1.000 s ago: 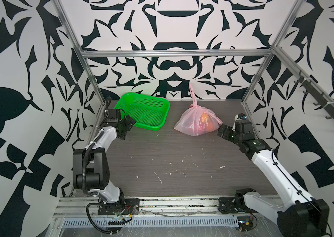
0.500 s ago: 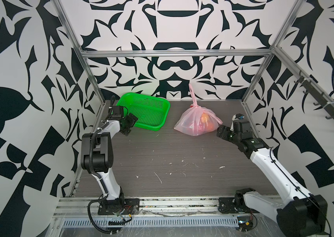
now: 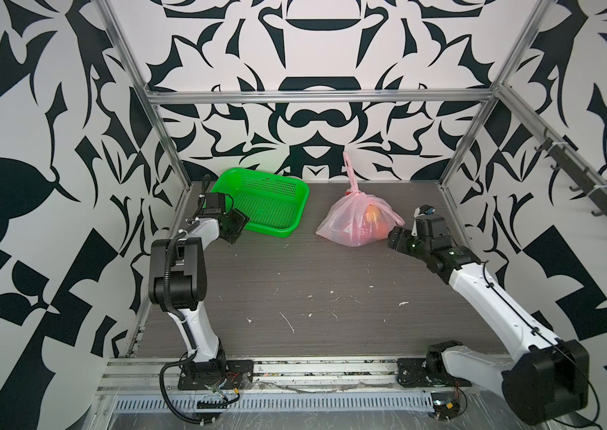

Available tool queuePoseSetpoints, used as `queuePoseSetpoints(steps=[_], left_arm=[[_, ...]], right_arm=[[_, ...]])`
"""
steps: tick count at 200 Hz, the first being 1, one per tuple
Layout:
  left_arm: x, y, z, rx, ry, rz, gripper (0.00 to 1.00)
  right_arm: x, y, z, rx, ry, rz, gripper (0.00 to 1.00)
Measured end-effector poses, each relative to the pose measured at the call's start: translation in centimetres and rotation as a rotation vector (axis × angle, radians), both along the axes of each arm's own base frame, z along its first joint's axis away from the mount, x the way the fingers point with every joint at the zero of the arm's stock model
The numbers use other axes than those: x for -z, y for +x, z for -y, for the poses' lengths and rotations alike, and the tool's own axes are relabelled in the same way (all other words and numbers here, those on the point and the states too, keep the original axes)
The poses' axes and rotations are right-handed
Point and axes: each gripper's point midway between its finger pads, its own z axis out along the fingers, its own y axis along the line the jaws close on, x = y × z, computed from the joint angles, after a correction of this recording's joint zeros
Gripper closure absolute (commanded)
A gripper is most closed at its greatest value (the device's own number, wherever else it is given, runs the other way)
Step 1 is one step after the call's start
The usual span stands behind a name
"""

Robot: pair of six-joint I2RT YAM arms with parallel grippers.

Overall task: Untie the knot of the plastic bag and take out the fruit
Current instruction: Move the basket to the center of the table.

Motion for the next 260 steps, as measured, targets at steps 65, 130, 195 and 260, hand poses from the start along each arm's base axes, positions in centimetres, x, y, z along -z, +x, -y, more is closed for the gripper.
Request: queuePoseSetpoints(steps=[65, 130, 195, 260], left_arm=[[0.3, -0.2, 0.0, 0.004, 0.000, 0.000, 0.57], [1.1, -1.3, -0.6, 0.004, 0.012, -0.021, 0.79], [1.2, -5.9, -0.5, 0.094, 0.037, -0.083, 0.96], [1.2, -12.9, 0.9, 0.276, 0.063, -0.127, 1.00]], right_arm=[[1.0, 0.0, -0.8, -0.022, -0.011, -0.028, 0.13], [1.5, 0.0, -1.7, -0.041, -0.029, -0.040, 0.13], [2.6, 0.3, -3.3, -0.076, -0.062, -0.068, 0.14], [2.2, 0.4, -4.1, -0.085, -0.092, -0.053, 0.15]])
